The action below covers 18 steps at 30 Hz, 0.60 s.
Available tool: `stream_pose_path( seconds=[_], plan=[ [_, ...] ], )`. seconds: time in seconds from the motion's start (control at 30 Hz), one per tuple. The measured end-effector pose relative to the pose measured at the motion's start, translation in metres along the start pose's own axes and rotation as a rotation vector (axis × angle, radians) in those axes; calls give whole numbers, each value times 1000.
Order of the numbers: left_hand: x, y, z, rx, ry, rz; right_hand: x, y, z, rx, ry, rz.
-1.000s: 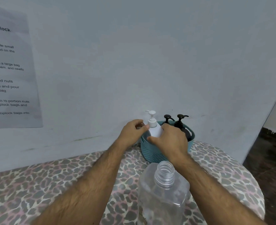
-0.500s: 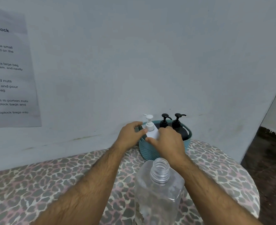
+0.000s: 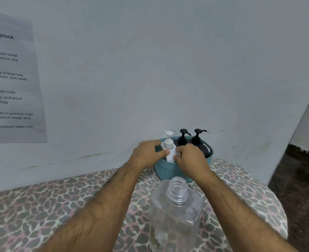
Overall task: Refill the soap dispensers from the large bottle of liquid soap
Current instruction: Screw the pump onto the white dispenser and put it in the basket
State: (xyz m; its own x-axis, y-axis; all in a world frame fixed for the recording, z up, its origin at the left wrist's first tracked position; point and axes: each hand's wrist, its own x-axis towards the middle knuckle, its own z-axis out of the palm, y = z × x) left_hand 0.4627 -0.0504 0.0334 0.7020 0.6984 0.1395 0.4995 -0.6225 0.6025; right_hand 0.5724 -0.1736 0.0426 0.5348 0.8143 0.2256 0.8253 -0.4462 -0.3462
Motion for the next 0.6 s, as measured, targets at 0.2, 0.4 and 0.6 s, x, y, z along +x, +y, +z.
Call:
stream_pose_path(
  seconds=[0.2, 0.4, 0.6],
  plan=[
    [3, 3, -1, 55, -26, 6, 6, 3, -2, 58, 8, 29],
    [2, 2, 1, 75, -46, -2, 5, 4, -3, 75, 24, 34],
    [5, 7, 0, 50, -72, -33, 11, 6, -1, 50, -27, 42]
  ],
)
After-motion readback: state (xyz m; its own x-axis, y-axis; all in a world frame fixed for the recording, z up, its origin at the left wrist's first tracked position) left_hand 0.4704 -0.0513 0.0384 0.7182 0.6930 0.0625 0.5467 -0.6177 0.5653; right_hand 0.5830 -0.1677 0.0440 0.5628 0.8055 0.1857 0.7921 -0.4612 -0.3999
